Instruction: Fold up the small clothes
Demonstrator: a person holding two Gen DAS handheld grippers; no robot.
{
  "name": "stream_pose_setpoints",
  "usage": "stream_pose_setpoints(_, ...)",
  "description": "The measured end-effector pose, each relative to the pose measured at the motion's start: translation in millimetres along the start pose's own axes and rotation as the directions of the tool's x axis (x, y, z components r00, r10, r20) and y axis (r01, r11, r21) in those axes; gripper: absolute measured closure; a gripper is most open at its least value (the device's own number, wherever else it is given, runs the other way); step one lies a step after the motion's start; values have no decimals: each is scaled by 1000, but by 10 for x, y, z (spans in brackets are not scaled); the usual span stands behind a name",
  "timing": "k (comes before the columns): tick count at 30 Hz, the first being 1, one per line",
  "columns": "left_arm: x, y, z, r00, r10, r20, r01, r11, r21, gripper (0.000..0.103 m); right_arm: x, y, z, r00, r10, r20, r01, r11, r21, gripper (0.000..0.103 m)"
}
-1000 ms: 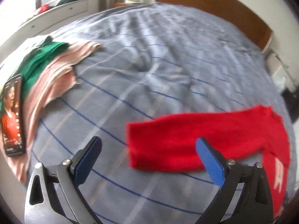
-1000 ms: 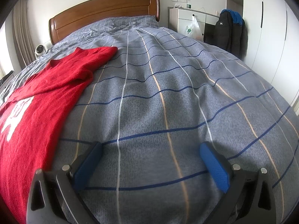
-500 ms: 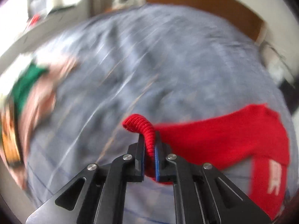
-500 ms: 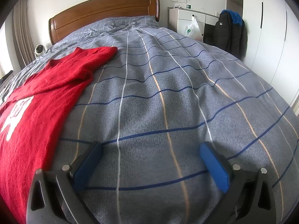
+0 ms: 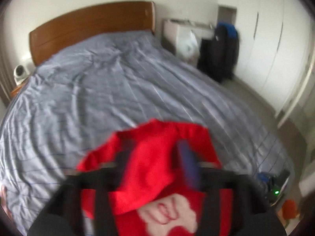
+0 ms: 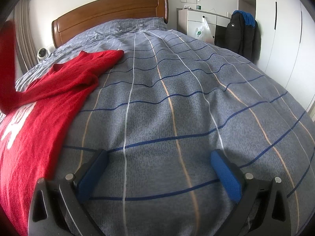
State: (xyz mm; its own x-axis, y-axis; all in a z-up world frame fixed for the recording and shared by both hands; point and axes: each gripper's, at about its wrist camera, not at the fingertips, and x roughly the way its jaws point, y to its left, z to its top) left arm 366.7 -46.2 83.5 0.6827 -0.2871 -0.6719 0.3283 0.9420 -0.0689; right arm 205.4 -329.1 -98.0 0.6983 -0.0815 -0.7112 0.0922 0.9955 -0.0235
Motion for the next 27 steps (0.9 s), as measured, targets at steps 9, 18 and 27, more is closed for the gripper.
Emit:
stream_pose_setpoints(9, 128, 397, -916, 990, 112, -87, -114, 993, -27, 16, -26, -29, -32, 1000, 19, 10, -19, 1000, 8, 1)
stream_pose_setpoints(18, -98, 1036, -2704, 981, 159, -111, -182, 950, -254, 12, -15, -8, -30, 1000, 13, 6, -13, 1000, 3, 1)
stream_pose_setpoints(27, -427, 1293, -2580, 956, 294, -24, -283, 893, -349, 7, -5, 17, -29, 1000, 4, 7, -4, 1000, -2, 1)
